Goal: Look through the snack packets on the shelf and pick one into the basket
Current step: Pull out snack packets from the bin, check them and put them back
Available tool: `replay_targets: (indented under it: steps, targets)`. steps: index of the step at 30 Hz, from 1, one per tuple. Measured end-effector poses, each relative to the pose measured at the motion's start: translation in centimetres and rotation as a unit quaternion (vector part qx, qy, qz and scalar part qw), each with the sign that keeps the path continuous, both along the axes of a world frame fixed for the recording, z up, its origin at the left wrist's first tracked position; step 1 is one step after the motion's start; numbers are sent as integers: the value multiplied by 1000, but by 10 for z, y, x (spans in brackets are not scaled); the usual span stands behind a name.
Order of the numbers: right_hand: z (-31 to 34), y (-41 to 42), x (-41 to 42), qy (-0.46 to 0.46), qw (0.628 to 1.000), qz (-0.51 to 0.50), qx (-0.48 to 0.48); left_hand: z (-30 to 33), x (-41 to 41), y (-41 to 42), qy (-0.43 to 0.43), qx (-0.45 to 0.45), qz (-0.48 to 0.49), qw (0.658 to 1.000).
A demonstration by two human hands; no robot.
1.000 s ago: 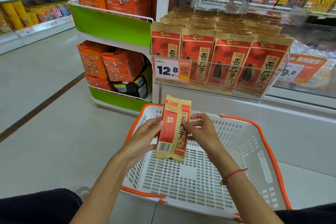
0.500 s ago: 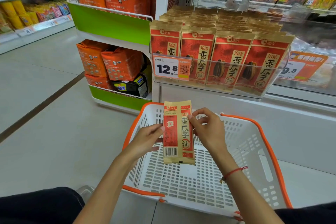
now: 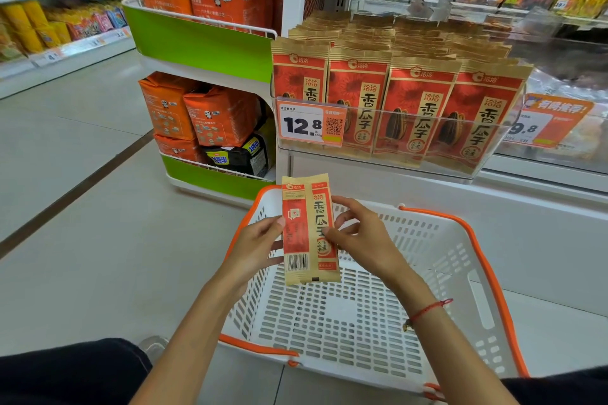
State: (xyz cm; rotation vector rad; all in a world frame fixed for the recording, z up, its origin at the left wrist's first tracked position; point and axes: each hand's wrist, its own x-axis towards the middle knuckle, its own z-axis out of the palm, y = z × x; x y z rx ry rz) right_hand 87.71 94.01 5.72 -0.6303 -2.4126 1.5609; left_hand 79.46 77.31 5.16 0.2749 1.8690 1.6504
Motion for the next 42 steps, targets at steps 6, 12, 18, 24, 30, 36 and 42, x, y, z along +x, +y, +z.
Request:
replay_targets:
  steps: [6,12,18,24,30,36,42]
  targets:
    - [4,6,5,-23,995,90,-20,2,-3,-3,6,8,8,1000]
    - [7,5,6,-8,994,99,-51,3,-5,-5,-4,3,7,1000]
    - [0,1,4,11,996,85,-1,3,-3,-2,8,5,1,1000]
    - [-4,-2,3,14,998,68,5,2,-5,-5,7,3,-9,1000]
    - [-3,-6,2,-5,996,87,4,7,-8,-4,45,-20,-1,999]
    - [-14,-9,3,-12,998,53,37,7,-2,4,92,-82,-53,991]
    - [-10,-3,8,-26,995,71,-72,10,1,5,120,-104,-91,983]
